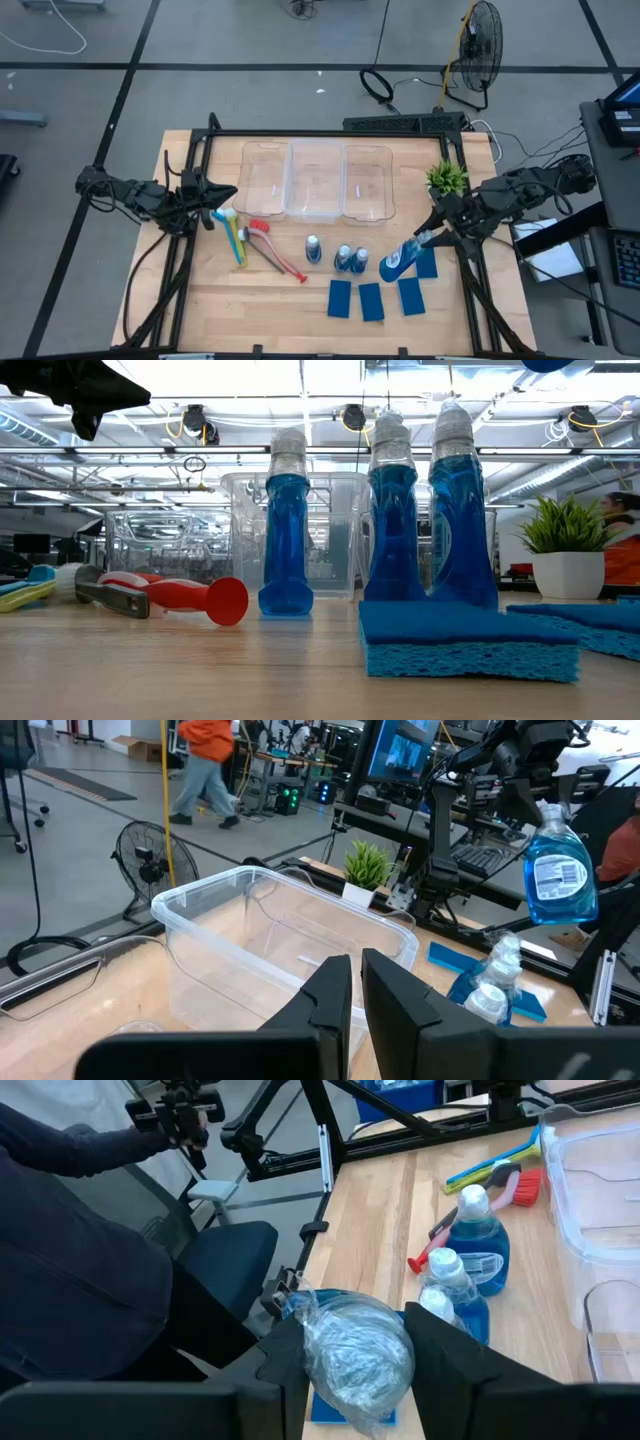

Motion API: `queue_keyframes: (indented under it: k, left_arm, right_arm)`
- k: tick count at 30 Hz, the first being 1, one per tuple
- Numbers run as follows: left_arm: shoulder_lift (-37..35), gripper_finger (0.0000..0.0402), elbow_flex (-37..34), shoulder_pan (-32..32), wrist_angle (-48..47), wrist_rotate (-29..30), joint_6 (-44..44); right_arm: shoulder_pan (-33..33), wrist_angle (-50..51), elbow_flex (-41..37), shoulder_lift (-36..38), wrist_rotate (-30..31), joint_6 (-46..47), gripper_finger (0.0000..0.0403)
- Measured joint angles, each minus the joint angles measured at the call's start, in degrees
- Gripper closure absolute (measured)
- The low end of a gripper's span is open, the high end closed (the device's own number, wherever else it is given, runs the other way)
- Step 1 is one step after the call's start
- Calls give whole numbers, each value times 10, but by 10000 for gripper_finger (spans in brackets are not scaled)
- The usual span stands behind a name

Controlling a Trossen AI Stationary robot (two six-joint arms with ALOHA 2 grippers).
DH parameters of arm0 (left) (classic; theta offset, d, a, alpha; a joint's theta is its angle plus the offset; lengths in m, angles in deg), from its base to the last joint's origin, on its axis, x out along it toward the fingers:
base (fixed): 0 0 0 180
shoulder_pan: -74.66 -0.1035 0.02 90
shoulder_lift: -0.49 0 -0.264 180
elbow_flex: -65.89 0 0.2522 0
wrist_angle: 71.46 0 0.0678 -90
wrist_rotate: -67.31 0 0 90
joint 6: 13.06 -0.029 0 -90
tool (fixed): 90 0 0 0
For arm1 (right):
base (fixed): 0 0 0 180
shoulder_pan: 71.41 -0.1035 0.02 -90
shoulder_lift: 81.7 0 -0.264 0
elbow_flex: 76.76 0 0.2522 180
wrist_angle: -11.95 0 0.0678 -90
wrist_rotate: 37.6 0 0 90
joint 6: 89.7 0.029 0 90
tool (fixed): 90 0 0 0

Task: Pick & Place Kitchen Sink Supplies
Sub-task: Put the blue dishwashing liquid bottle into the right transparent bin

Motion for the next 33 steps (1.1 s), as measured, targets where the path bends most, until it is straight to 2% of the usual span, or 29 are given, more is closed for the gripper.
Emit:
queue_keyframes:
  k: [6, 9, 12, 19, 22, 24, 28, 33]
  left_arm:
    - [0, 369, 0, 0, 0, 0, 0]
    - [0, 369, 0, 0, 0, 0, 0]
    - [0, 369, 0, 0, 0, 0, 0]
    - [0, 369, 0, 0, 0, 0, 0]
    - [0, 369, 0, 0, 0, 0, 0]
    - [0, 369, 0, 0, 0, 0, 0]
    - [0, 369, 0, 0, 0, 0, 0]
    - [0, 369, 0, 0, 0, 0, 0]
  right_arm:
    - [0, -5, 0, -4, 7, -8, 282]
    - [0, -35, 0, -3, 47, -41, 282]
    - [0, -65, 0, 2, 141, -91, 282]
    - [3, -68, 1, -11, 429, -188, 282]
    - [21, -73, 1, -22, 496, -201, 282]
    - [40, -74, 1, -29, 512, -200, 282]
    - [89, -85, 1, -43, 507, -177, 282]
    - [166, -83, 14, -62, 445, -144, 282]
